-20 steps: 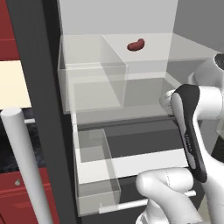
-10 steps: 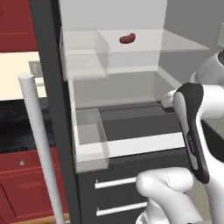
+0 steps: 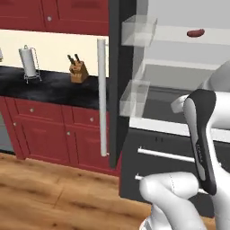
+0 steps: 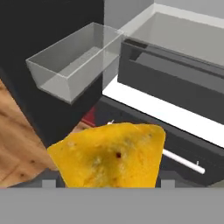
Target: Retrieve the sausage and cheese from the fridge and place them on the cutting board on the counter.
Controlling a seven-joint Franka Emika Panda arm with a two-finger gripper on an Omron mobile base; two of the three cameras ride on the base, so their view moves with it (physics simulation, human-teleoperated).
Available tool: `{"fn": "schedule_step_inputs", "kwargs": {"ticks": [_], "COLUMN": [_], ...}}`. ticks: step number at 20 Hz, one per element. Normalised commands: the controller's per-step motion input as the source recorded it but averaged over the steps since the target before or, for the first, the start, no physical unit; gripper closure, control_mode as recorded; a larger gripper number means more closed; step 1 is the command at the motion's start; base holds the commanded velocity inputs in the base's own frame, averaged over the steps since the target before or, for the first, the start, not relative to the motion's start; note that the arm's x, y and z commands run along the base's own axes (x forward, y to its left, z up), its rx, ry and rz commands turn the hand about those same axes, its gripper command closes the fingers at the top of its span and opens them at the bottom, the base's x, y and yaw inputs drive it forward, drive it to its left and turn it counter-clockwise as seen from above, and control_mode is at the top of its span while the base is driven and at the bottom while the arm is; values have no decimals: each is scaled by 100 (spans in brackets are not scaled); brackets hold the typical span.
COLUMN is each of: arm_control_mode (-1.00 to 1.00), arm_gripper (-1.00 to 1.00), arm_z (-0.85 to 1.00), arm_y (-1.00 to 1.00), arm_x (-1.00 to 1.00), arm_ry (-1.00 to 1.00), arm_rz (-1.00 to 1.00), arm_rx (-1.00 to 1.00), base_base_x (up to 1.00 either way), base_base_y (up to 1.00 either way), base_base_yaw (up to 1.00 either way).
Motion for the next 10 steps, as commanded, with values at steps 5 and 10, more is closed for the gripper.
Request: {"fn": "schedule_step_inputs", "kwargs": {"ticks": [5,10], "arm_control_mode": [100,100], "arm_gripper": [100,100], "arm_z": [0,0], "arm_y": [0,0], "arm_x": [0,0], "arm_ry": [0,0], "arm_rz": [0,0], "arm_rx": [0,0], "base_base_x": [-34,1], "base_base_y": [21,70], "base_base_yaw": [100,86]}}
